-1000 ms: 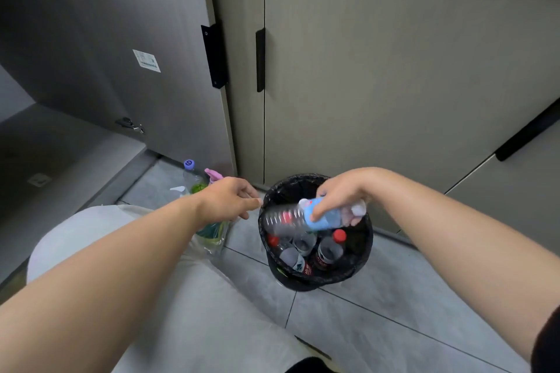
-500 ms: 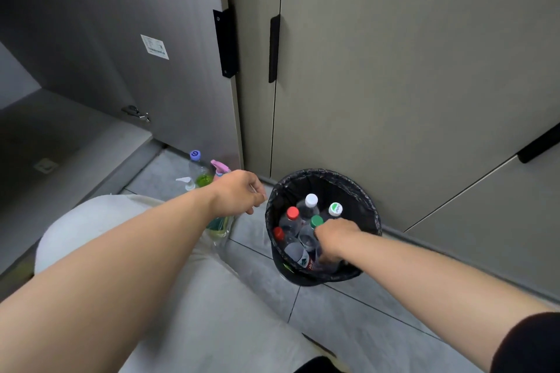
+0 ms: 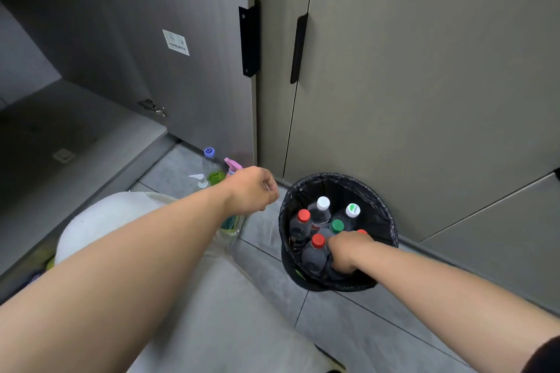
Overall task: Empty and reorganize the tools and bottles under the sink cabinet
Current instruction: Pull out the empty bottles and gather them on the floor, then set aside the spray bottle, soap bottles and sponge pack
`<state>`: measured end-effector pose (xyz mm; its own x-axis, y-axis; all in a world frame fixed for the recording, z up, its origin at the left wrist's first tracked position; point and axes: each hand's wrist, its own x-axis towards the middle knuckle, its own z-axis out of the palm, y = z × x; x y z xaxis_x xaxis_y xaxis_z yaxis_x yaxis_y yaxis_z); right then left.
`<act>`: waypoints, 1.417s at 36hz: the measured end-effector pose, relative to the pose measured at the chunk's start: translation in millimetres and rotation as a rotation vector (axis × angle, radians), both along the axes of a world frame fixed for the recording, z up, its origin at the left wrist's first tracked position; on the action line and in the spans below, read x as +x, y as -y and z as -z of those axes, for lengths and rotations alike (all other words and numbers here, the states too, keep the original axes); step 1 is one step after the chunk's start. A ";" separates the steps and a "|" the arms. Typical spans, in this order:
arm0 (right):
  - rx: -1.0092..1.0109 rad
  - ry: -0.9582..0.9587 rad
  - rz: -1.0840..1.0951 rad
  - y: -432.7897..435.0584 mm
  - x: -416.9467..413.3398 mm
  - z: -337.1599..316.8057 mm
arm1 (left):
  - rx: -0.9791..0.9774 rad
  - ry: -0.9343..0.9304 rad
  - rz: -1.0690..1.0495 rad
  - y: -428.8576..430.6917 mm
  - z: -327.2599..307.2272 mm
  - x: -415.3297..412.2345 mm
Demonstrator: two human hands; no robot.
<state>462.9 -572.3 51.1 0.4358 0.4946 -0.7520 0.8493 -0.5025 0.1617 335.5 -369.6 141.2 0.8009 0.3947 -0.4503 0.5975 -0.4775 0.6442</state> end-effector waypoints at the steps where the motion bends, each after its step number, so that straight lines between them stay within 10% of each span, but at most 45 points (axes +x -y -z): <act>1: -0.014 0.010 -0.017 -7.0 0.7 -6.9 | 0.012 0.007 0.002 -2.9 -2.6 -0.4; 15: 0.626 -0.301 -0.024 -150.7 2.2 -55.9 | 0.104 -0.057 -0.236 -141.0 -30.2 -72.9; 36: 0.382 0.138 0.084 -337.6 -6.9 69.6 | -0.053 0.051 -0.226 -258.2 179.4 -134.8; 51: 0.744 0.145 -0.387 -406.9 -48.3 -61.6 | -0.321 0.385 -0.347 -260.2 175.5 -106.0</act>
